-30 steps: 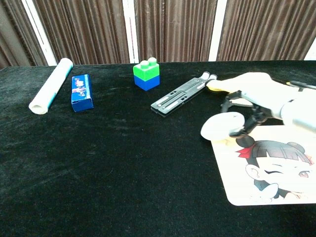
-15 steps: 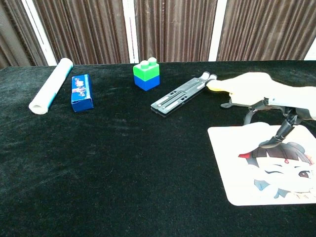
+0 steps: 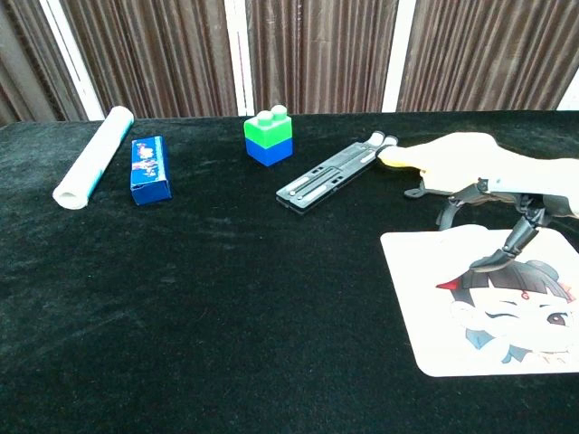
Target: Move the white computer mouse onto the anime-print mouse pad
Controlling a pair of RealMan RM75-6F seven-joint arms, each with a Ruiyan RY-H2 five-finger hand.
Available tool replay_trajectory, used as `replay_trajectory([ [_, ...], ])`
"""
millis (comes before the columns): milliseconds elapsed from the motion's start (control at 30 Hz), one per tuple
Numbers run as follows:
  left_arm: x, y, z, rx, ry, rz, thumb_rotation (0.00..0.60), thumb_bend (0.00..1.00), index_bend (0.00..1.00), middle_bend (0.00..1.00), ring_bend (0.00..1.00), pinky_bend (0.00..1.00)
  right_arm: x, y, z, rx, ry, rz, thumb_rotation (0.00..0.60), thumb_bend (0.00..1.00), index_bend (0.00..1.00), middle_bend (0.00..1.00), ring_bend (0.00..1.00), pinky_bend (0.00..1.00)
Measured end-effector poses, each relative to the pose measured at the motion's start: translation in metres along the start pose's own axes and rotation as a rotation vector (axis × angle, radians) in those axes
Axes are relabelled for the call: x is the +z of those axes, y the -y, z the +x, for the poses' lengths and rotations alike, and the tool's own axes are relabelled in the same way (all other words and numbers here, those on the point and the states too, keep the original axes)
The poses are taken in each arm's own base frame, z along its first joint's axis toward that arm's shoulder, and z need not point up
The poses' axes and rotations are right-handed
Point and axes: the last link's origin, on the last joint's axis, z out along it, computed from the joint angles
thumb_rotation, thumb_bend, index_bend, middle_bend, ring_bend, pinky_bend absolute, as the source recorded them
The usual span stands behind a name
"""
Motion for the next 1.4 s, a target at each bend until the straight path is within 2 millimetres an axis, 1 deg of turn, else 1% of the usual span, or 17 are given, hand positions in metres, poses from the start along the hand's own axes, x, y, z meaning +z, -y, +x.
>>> replay_trajectory([
  [200,0.0,0.0,-0.001,0.004,0.004,-0.001,0.6,0.23,0.0,0.0,0.0,0.0,0.004,-0.004,-0.003,-0.007,0.012,0.02,0.6,0.33,0.64,0.2,0.0,0.0],
  [367,0.0,0.0,-0.002,0.003,0.003,0.001,0.6,0.24,0.0,0.0,0.0,0.0,0.005,-0.004,-0.003,-0.009,0.024,0.041,0.6,0.35,0.65,0.2,0.0,0.0],
  [567,0.0,-0.001,-0.002,0.004,0.001,0.001,0.6,0.23,0.0,0.0,0.0,0.0,0.005,-0.007,0.008,-0.014,0.028,0.048,0.6,0.35,0.65,0.2,0.0,0.0],
  [667,0.0,-0.002,-0.002,0.006,-0.001,0.001,0.6,0.23,0.0,0.0,0.0,0.0,0.001,-0.01,0.014,-0.015,0.026,0.049,0.6,0.35,0.65,0.17,0.0,0.0],
  [800,0.0,-0.003,-0.001,0.007,-0.004,0.0,0.6,0.23,0.0,0.0,0.0,0.0,-0.002,-0.014,0.015,-0.038,0.036,0.045,0.6,0.35,0.64,0.12,0.0,0.0],
  [833,0.0,-0.003,-0.001,0.008,-0.005,0.0,0.6,0.23,0.0,0.0,0.0,0.0,-0.003,-0.015,0.015,-0.045,0.038,0.042,0.6,0.35,0.62,0.1,0.0,0.0],
  [900,0.0,-0.004,-0.001,0.008,-0.004,-0.001,0.6,0.23,0.0,0.0,0.0,0.0,-0.004,-0.018,0.015,-0.059,0.044,0.033,0.6,0.34,0.52,0.06,0.0,0.0],
  [967,0.0,-0.004,-0.001,0.009,-0.004,-0.003,0.6,0.23,0.0,0.0,0.0,0.0,-0.006,-0.02,0.015,-0.068,0.047,0.026,0.6,0.32,0.4,0.03,0.0,0.0],
  [1000,0.0,-0.004,-0.001,0.009,-0.004,-0.003,0.6,0.23,0.0,0.0,0.0,0.0,-0.007,-0.021,0.014,-0.072,0.049,0.022,0.6,0.31,0.35,0.01,0.0,0.0],
  [1067,0.0,-0.004,-0.001,0.008,-0.004,-0.004,0.6,0.23,0.0,0.0,0.0,0.0,-0.009,-0.023,0.014,-0.078,0.05,0.017,0.6,0.29,0.28,0.0,0.0,0.0],
  [1300,0.0,-0.003,0.0,0.004,-0.01,-0.003,0.6,0.23,0.0,0.0,0.0,0.0,-0.012,-0.03,0.015,-0.126,0.028,-0.009,0.6,0.24,0.15,0.0,0.0,0.0],
  [1400,-0.001,-0.003,0.001,0.002,-0.012,-0.004,0.6,0.23,0.0,0.0,0.0,0.0,-0.015,-0.035,0.017,-0.141,0.005,-0.031,0.6,0.22,0.14,0.0,0.0,0.0],
])
